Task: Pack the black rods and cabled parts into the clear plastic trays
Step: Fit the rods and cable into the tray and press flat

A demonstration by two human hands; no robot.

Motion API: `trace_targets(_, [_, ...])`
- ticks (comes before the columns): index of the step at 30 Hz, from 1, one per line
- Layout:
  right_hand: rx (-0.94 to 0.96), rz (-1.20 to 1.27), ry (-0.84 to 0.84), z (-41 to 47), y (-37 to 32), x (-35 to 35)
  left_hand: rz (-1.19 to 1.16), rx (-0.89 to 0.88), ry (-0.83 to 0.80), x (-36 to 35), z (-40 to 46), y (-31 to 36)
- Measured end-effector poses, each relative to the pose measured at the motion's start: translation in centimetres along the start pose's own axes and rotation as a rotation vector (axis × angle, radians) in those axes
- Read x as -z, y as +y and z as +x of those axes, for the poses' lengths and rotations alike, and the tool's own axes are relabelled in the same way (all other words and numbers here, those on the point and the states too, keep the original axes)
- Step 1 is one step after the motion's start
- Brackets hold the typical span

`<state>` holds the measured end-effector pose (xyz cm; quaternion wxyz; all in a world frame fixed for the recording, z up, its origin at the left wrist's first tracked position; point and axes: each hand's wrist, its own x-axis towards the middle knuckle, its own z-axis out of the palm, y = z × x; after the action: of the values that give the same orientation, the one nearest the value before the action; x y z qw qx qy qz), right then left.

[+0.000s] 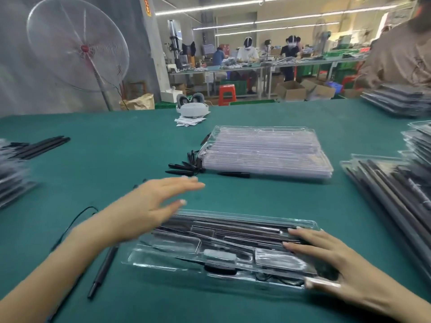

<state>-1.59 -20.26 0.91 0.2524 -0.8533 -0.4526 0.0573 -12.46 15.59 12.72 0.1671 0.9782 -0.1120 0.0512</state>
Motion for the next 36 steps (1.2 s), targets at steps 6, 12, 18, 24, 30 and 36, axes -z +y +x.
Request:
trace_targets(6, [0.011, -0.035, -0.082, 0.0, -0.2, 0.5, 0.198, -0.102, -0.293, -9.0, 4.7, 3.7])
trace_targets(12, [-0.008, -0.125, -0.130, -0.1, 0.0, 0.4, 0.159, -0.073, -0.220, -13.7, 4.2, 2.7])
trace_targets(18, [-0.033, -0.288, -0.227, -0.5, -0.5, 1.0, 0.182, -0.066, -0.224, -13.8, 4.2, 2.9])
trace_targets(24, [-0.041, -0.549, -0.215, -0.1, -3.3, 0.9, 0.201, -0.062, -0.214, -13.9, 4.1, 3.0])
trace_targets(30, [-0.161, -0.418, -0.142, 4.0, -4.4, -1.4, 0.231, -0.019, -0.217, -14.2, 3.9, 3.4])
trace_targets(36, [-0.224, -0.462, -0.204, 4.6, -4.0, -3.2, 0.183, -0.008, -0.232, -14.4, 3.9, 3.5])
